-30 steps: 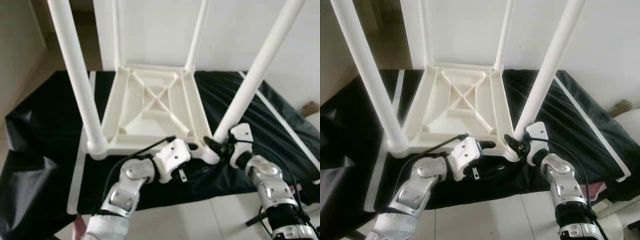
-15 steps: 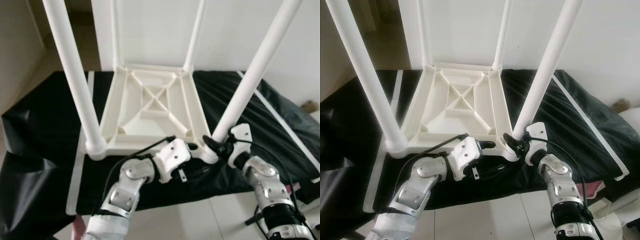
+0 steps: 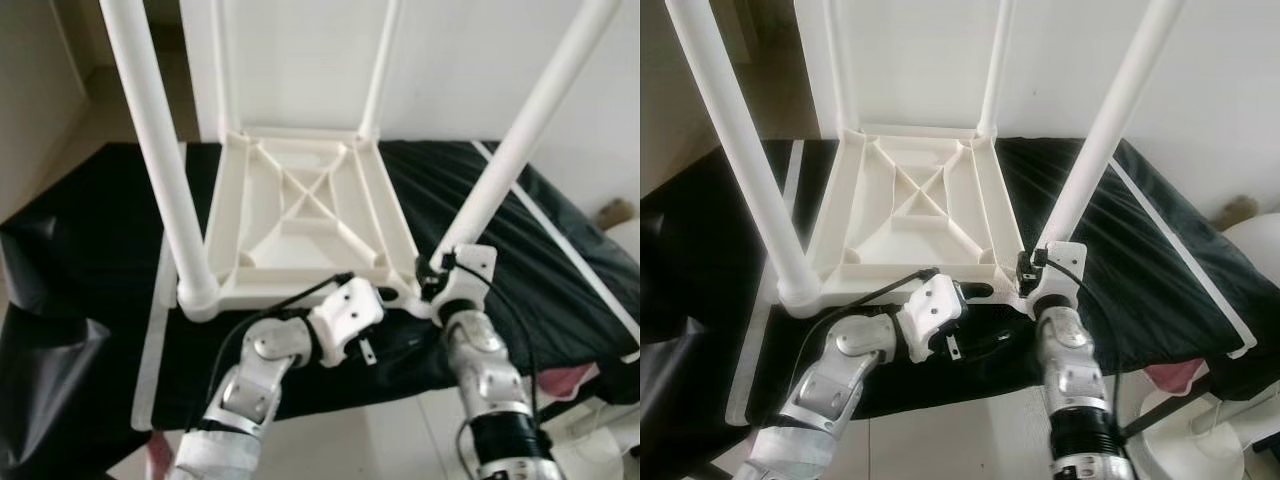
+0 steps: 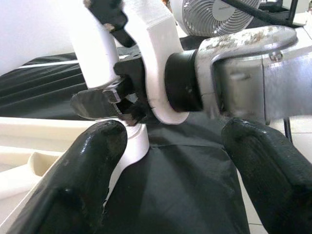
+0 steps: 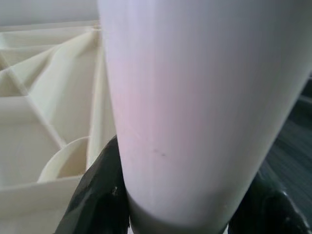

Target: Building children table

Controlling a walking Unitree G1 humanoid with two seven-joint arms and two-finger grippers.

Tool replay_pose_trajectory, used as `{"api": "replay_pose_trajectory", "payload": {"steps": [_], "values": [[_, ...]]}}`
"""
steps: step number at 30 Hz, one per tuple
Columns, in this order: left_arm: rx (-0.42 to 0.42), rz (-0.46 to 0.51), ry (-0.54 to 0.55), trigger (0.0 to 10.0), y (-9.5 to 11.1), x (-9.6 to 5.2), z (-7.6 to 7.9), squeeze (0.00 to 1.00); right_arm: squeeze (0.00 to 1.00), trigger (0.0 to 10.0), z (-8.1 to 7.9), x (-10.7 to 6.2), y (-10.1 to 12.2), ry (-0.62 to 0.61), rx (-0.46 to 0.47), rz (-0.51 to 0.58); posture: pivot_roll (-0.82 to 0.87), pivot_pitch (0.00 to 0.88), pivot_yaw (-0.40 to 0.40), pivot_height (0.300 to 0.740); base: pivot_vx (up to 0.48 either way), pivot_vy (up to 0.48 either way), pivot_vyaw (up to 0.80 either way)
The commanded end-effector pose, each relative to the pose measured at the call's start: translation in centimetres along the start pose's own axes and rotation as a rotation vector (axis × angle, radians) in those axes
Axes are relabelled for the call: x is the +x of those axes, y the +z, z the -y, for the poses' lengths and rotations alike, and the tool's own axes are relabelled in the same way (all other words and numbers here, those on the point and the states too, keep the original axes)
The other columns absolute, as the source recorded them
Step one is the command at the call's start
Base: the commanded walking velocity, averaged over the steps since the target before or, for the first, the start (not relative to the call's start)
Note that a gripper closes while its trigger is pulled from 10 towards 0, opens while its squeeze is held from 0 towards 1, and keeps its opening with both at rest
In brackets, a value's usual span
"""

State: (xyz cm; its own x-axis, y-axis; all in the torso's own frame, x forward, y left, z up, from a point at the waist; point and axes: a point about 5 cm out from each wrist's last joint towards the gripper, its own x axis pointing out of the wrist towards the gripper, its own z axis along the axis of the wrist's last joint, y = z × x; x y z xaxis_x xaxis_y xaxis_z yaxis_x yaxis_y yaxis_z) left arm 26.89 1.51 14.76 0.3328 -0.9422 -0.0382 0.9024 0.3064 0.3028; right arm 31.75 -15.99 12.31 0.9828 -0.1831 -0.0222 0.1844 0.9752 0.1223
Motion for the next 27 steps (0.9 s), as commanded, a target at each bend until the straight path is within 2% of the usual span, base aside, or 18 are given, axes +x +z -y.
{"api": "replay_pose_trajectory", "payload": {"steps": [1, 2, 4, 7, 20, 21, 22, 23, 27], "values": [[0.001, 0.014, 0.112, 10.0, 0.3, 0.5, -0.5, 0.0, 0.0, 10.0, 0.4, -0.2, -1.1, -0.063, 0.022, -0.059, 0.04, 0.0, -0.044, 0.74, 0.0, 0.0, 0.0], [0.003, 0.018, 0.105, 10.0, 0.3, 0.7, -0.4, 0.0, 0.0, 10.0, -0.8, -0.3, -0.8, -0.154, 0.038, -0.044, 0.04, 0.0, -0.045, 0.74, 0.0, 0.0, 0.0], [0.003, 0.018, 0.105, 10.0, 0.3, 0.7, -0.4, 0.0, 0.0, 10.0, -0.8, -0.3, -0.8, -0.154, 0.038, -0.044, 0.04, 0.0, -0.045, 0.74, 0.0, 0.0, 0.0], [0.001, 0.019, 0.105, 10.0, 0.3, 0.8, -0.3, 0.0, 0.0, 10.0, -1.9, -0.6, -0.5, -0.169, 0.022, -0.038, 0.04, 0.0, -0.049, 0.74, 0.0, 0.0, 0.0], [0.001, 0.015, 0.121, 10.0, 0.2, 0.7, -0.4, 0.0, 0.0, 10.0, -1.3, -0.6, -0.5, -0.181, -0.032, -0.029, 0.05, 0.0, -0.066, 0.74, 0.0, 0.0, 0.0], [0.002, 0.015, 0.122, 10.0, 0.2, 0.7, -0.4, 0.0, 0.08, 10.0, -1.3, -0.6, -0.3, -0.158, -0.022, -0.018, 0.05, 0.0, -0.067, 0.74, 0.0, 0.0, 0.0], [0.002, 0.015, 0.122, 10.0, 0.2, 0.7, -0.4, 0.0, 0.08, 10.0, -1.3, -0.6, -0.3, -0.158, -0.022, -0.018, 0.05, 0.0, -0.067, 0.74, 0.0, 0.0, 0.0], [0.002, 0.015, 0.123, 10.0, 0.2, 0.6, -0.4, 0.0, 1.0, 10.0, -1.5, -0.6, -0.1, -0.114, 0.005, -0.006, 0.05, 0.0, -0.067, 0.74, 0.0, 0.0, 0.0], [0.003, 0.015, 0.125, 10.0, 0.2, 0.6, -0.4, 0.0, 1.0, 10.0, -1.6, -0.7, 0.1, -0.066, 0.02, 0.004, 0.05, 0.0, -0.067, 0.74, 0.0, 0.0, 0.0]]}}
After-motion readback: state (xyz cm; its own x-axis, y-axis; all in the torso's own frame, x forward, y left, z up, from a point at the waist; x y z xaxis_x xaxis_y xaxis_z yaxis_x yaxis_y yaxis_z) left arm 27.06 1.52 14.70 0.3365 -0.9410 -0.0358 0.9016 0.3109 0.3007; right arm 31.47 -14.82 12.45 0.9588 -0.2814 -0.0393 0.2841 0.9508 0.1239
